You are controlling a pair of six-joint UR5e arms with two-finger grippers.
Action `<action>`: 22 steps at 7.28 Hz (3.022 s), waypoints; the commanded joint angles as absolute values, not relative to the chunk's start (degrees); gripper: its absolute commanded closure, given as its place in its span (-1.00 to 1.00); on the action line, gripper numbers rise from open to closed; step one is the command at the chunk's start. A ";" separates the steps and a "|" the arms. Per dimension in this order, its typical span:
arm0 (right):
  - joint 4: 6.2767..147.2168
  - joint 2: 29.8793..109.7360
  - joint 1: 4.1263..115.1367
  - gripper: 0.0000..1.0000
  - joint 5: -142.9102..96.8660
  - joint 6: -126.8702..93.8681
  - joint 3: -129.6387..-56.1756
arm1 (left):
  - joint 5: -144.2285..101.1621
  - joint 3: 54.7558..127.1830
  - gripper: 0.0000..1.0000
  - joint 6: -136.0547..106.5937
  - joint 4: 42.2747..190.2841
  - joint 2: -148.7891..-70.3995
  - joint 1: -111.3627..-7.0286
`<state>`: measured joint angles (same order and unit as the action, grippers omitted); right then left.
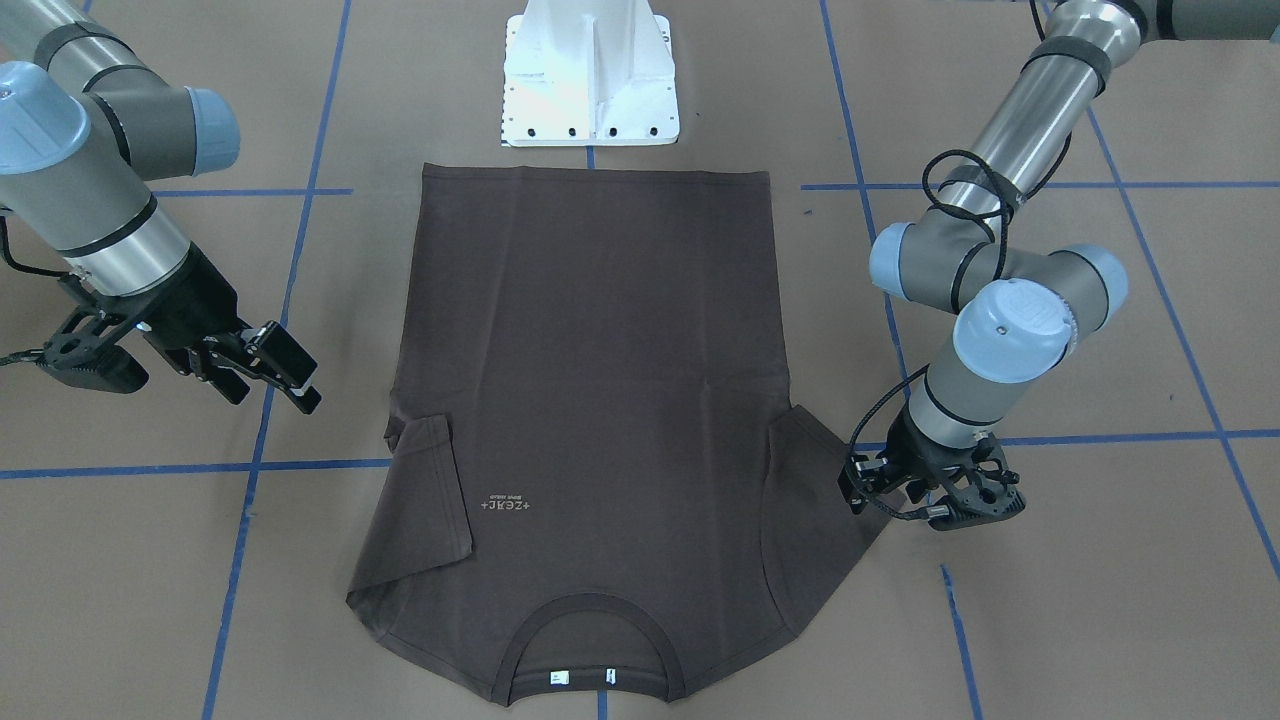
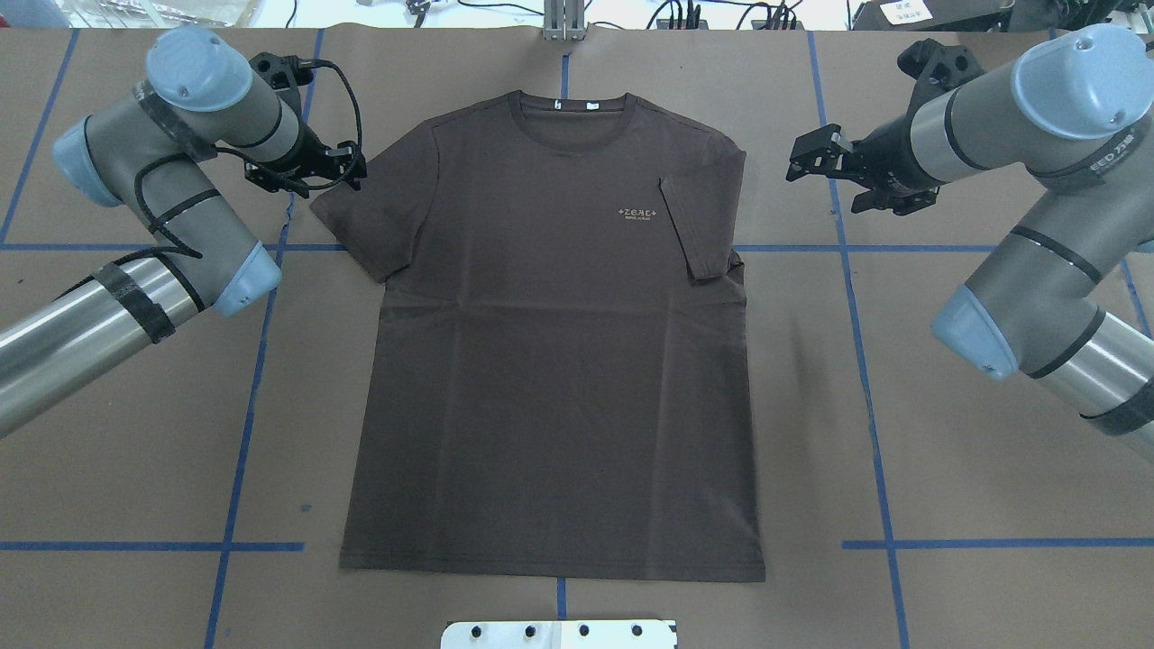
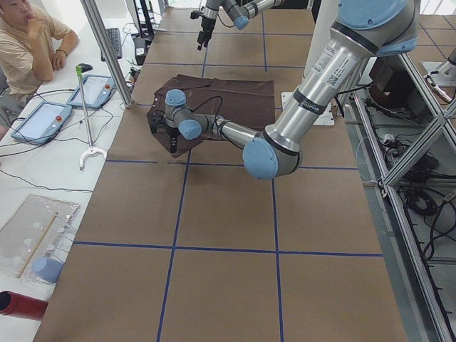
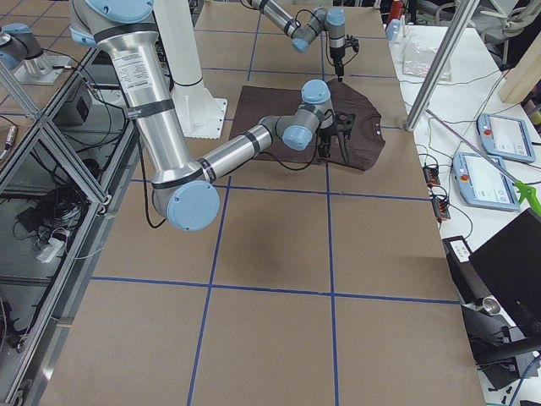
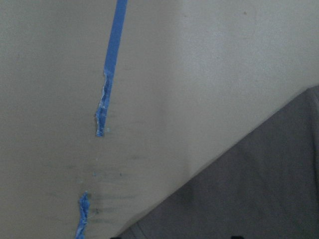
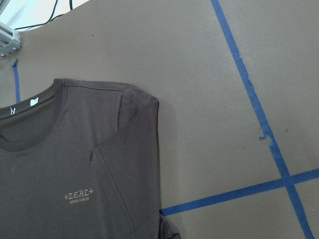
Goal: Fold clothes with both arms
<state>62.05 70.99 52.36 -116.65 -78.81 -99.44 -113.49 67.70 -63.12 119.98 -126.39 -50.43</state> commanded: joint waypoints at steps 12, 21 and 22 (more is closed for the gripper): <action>62.14 70.93 52.21 -1.00 -115.75 -79.01 -100.28 | -110.92 65.83 0.99 -63.02 120.06 -125.86 -49.66; 62.05 70.84 51.59 -1.00 -115.58 -79.10 -99.41 | -115.84 66.54 1.00 -76.90 114.52 -137.63 -45.44; 62.14 70.84 51.50 -1.00 -115.66 -79.01 -99.40 | -114.62 65.14 1.00 -76.99 116.35 -137.81 -45.35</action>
<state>62.10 70.74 51.65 -115.63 -79.16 -99.51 -115.61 66.42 -76.42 114.86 -137.32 -45.89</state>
